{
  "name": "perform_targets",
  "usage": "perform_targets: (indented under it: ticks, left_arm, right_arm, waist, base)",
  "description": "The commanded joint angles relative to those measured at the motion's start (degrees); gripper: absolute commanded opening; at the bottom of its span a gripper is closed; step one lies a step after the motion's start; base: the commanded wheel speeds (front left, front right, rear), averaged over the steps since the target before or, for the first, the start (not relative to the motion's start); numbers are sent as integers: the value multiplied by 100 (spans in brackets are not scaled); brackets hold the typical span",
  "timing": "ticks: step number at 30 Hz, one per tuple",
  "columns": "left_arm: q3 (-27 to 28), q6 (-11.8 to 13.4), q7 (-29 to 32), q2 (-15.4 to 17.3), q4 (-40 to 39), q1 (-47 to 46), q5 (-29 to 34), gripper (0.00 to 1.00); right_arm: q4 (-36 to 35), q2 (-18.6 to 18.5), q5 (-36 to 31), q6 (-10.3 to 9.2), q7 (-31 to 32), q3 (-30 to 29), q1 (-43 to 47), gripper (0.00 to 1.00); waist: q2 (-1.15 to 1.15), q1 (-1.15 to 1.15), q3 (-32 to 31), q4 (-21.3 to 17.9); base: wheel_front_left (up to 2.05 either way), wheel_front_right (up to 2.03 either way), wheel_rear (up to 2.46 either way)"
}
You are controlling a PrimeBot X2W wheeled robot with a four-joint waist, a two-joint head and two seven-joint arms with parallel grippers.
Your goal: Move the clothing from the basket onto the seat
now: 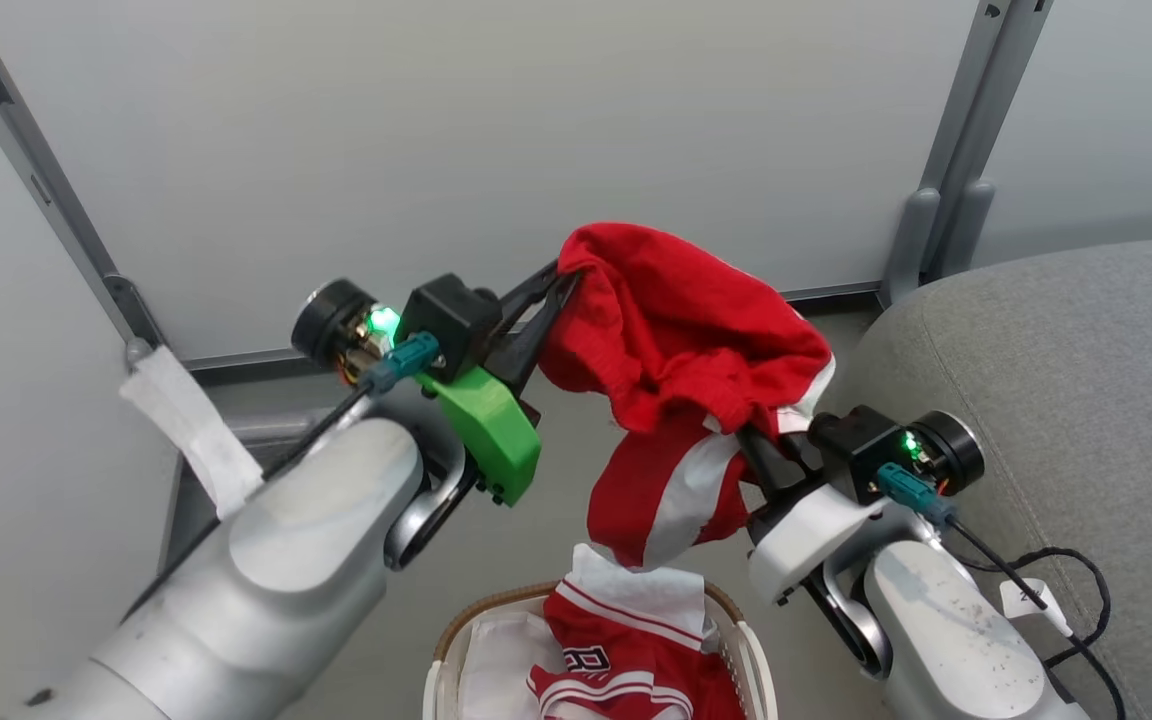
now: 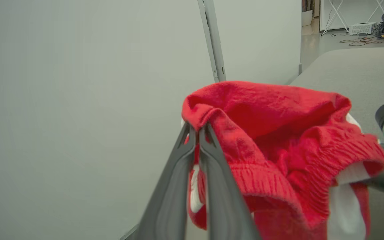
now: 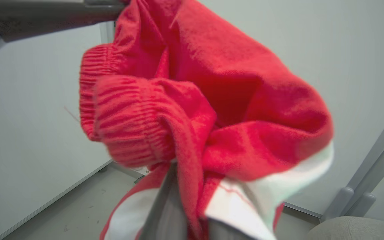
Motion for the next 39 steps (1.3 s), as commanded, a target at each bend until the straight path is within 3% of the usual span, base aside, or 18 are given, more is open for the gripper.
perform_targets:
  ticks: [1, 6, 12, 29, 34, 39]
  left_arm:
    - [53, 40, -69, -70, 53, 230, -98, 100]
    - [306, 91, -195, -252, 264, 876, -166, 100]
    - [989, 46, -193, -423, 97, 1692, 6, 100]
    - [2410, -237, -196, -884, -401, 3362, 1291, 100]
    - [2589, -294, -196, -1016, -478, 3522, 1507, 100]
    - [2732, -328, -196, -1100, -518, 3605, 1677, 100]
  right_arm:
    - [21, -25, -62, -6, -13, -94, 48, 0]
    - [17, -23, -148, -6, -13, -357, -53, 0]
    - [-56, -23, -260, -6, -13, -608, -86, 0]
    - [-96, -24, -494, -6, -13, -1038, 66, 0]
    - [-81, -26, -613, -6, -13, -1103, 66, 0]
    - [-53, -24, -815, -6, -13, -1187, 68, 0]
  waist:
    - [0, 0, 15, 6]
    - [0, 0, 76, -19]
    - [0, 0, 141, -58]
    - [0, 0, 209, -163]
    - [0, 0, 225, -427]
    - [0, 0, 292, -979]
  base:
    - [0, 0, 0]
    - [0, 0, 0]
    - [0, 0, 0]
    - [0, 0, 0]
    - [0, 0, 0]
    - [0, 0, 0]
